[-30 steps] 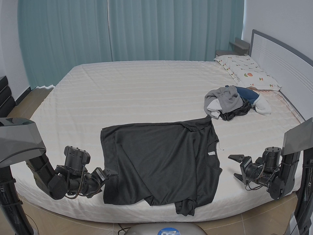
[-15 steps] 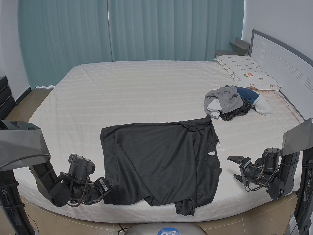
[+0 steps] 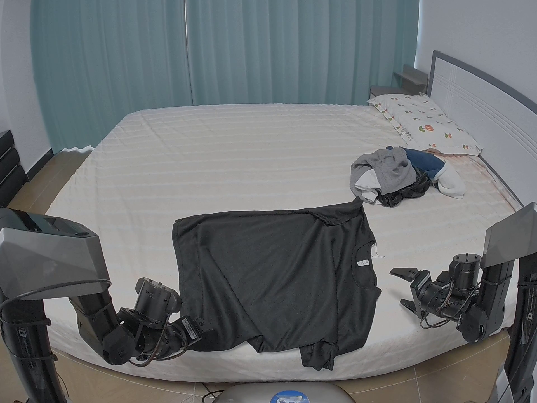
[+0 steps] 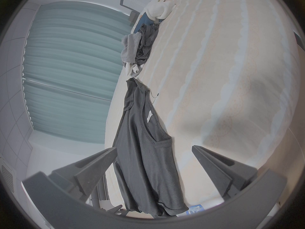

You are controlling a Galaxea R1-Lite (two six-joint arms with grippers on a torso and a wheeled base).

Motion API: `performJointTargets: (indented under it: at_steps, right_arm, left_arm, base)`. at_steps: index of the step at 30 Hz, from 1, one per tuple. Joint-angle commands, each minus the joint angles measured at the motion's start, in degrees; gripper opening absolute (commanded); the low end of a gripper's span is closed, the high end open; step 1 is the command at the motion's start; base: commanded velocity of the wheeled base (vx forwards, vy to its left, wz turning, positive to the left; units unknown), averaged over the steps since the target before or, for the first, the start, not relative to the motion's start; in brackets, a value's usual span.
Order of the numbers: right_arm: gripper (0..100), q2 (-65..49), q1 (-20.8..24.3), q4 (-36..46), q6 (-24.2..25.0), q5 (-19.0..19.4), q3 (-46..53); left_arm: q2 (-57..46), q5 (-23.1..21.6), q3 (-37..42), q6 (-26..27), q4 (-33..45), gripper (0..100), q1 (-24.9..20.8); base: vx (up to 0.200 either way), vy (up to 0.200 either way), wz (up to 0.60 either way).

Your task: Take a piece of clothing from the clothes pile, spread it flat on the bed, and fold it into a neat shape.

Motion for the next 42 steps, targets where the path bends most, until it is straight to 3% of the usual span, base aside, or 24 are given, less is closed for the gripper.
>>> performJointTargets:
  at_steps: [1,12,13,23,28,31,36,42]
  right_arm:
    - [100,0.13,0.02,-0.03,-0.04,0.01,-0.02]
    - [100,0.13,0.02,-0.03,-0.04,0.01,-0.02]
    - [100,0.13,0.02,-0.03,-0.04,0.01,-0.02]
    - [100,-0.83,1.25,0.41,-1.27,0.36,2.09]
    - [100,-0.75,5.12,-0.03,-5.93,0.10,4.38]
    - [100,-0.57,7.05,-0.03,-7.34,-0.08,4.73]
    - [100,0.66,7.58,0.15,-9.71,-0.08,3.76]
    - [100,1.98,7.49,2.26,-10.33,-0.34,-0.54]
  left_arm:
    - [1.94,0.92,-0.55,0.44,-0.16,100,-0.74]
    - [3.70,1.71,-0.82,2.20,-2.36,100,-0.74]
    - [3.79,1.71,-0.82,2.28,-2.45,0,-0.74]
    - [0.80,4.87,1.56,3.69,-2.80,0,-0.03]
    - [-2.36,4.78,1.38,5.97,-2.36,0,4.63]
    - [-6.58,4.70,1.91,10.11,-2.01,0,8.32]
    - [-11.94,4.61,1.47,14.59,4.85,0,12.36]
    - [-12.12,4.26,-0.55,15.29,8.10,0,15.79]
  base:
    - [0.000,0.000,0.00]
    - [0.000,0.000,0.00]
    - [0.000,0.000,0.00]
    - [0.000,0.000,0.00]
    - [0.000,0.000,0.00]
    - [0.000,0.000,0.00]
    - [0.000,0.000,0.00]
    - [0.000,0.000,0.00]
